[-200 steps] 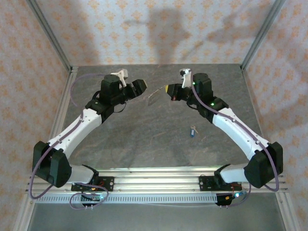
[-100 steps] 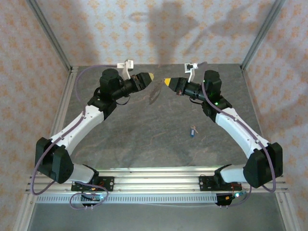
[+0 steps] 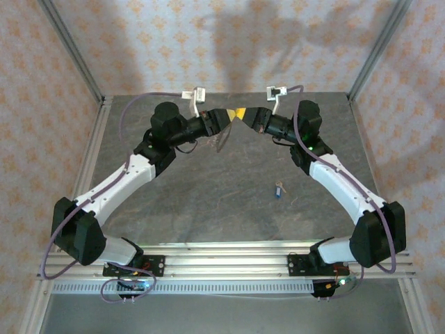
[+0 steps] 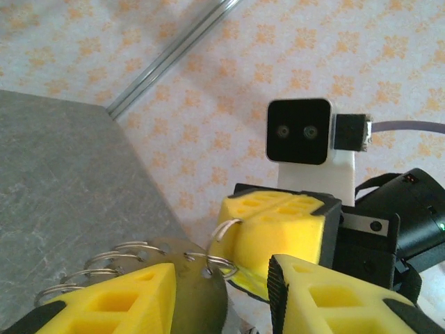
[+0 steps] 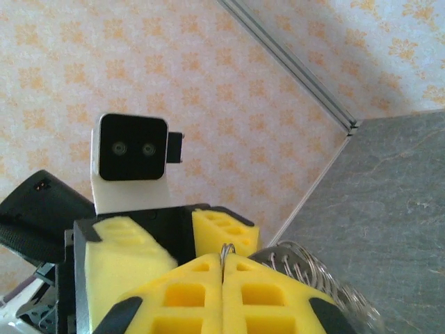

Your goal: Put the keys on the keyring

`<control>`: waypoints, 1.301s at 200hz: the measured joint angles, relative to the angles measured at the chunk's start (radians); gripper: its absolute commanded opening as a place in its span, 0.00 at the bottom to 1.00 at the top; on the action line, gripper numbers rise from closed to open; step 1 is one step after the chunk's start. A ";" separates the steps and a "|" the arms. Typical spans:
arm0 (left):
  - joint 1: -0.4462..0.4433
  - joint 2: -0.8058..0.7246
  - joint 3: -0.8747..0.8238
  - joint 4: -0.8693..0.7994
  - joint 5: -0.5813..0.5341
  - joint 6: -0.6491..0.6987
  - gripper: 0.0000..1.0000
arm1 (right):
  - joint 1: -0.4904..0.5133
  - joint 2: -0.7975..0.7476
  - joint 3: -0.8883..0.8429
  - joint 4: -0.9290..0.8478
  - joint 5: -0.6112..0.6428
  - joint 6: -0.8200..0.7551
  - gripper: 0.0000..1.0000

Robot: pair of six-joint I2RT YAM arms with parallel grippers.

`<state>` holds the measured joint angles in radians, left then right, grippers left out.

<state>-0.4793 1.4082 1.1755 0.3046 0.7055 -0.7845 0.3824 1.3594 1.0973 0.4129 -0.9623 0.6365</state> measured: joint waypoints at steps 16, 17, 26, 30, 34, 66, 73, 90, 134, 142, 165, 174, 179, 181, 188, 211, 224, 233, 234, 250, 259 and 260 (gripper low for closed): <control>-0.005 -0.010 0.000 -0.005 -0.007 0.008 0.41 | 0.000 0.001 0.000 0.006 0.000 0.005 0.00; -0.005 -0.011 0.000 -0.006 -0.007 0.008 0.41 | 0.000 0.001 0.000 0.006 0.000 0.006 0.00; -0.005 -0.023 0.000 -0.016 -0.011 0.021 0.41 | 0.000 0.001 0.000 0.007 0.000 0.006 0.00; -0.005 -0.029 0.000 -0.018 -0.014 0.025 0.41 | 0.000 0.001 0.000 0.007 0.000 0.006 0.00; -0.005 -0.035 0.000 -0.021 -0.015 0.027 0.41 | 0.000 0.001 0.000 0.006 0.000 0.006 0.00; 0.011 -0.077 0.000 -0.024 -0.033 0.046 0.41 | 0.000 0.001 0.000 0.006 -0.004 0.006 0.00; 0.016 -0.078 0.000 -0.024 -0.033 0.049 0.41 | 0.000 0.001 -0.001 0.006 -0.004 0.006 0.00; 0.029 -0.075 0.000 -0.026 -0.033 0.052 0.41 | 0.000 0.001 -0.004 0.006 -0.004 0.006 0.00; 0.030 -0.050 0.000 -0.027 -0.032 0.053 0.41 | 0.000 0.001 -0.031 0.006 -0.007 0.007 0.00; 0.030 -0.043 0.000 -0.027 -0.031 0.053 0.41 | 0.000 0.001 -0.034 0.007 -0.007 0.011 0.00; 0.030 -0.023 0.000 -0.027 -0.024 0.053 0.41 | 0.000 0.001 -0.045 0.008 -0.008 0.019 0.00; 0.030 -0.016 0.000 -0.027 -0.018 0.053 0.41 | 0.000 0.001 -0.049 0.009 -0.008 0.023 0.00; 0.030 -0.013 0.000 -0.027 -0.014 0.053 0.40 | 0.000 0.001 -0.051 0.010 -0.008 0.025 0.00; 0.030 -0.011 0.000 -0.027 -0.012 0.053 0.40 | 0.000 0.001 -0.052 0.011 -0.008 0.025 0.00; 0.030 -0.008 0.000 -0.027 -0.008 0.052 0.40 | 0.000 0.001 -0.055 0.014 -0.008 0.027 0.00; 0.030 0.003 0.000 -0.026 0.002 0.052 0.40 | 0.000 0.001 -0.061 0.018 -0.008 0.033 0.00; 0.029 0.010 0.000 -0.026 0.010 0.053 0.40 | 0.000 0.001 -0.063 0.023 -0.008 0.036 0.00; 0.028 0.015 0.000 -0.026 0.016 0.053 0.40 | 0.000 0.001 -0.064 0.023 -0.008 0.036 0.00; 0.028 0.016 0.000 -0.026 0.017 0.053 0.40 | 0.000 0.001 -0.064 0.023 -0.008 0.037 0.00; 0.023 0.026 0.002 -0.026 0.024 0.053 0.40 | 0.000 0.001 -0.064 0.027 -0.008 0.037 0.00; 0.019 0.031 0.002 -0.026 0.028 0.053 0.40 | 0.000 0.001 -0.064 0.030 -0.008 0.040 0.00; 0.018 0.032 0.002 -0.026 0.028 0.053 0.40 | 0.000 0.001 -0.064 0.030 -0.008 0.040 0.00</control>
<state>-0.4610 1.4403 1.1774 0.2783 0.7334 -0.7319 0.3824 1.3602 1.0336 0.4427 -0.9707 0.6765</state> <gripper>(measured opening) 0.402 0.046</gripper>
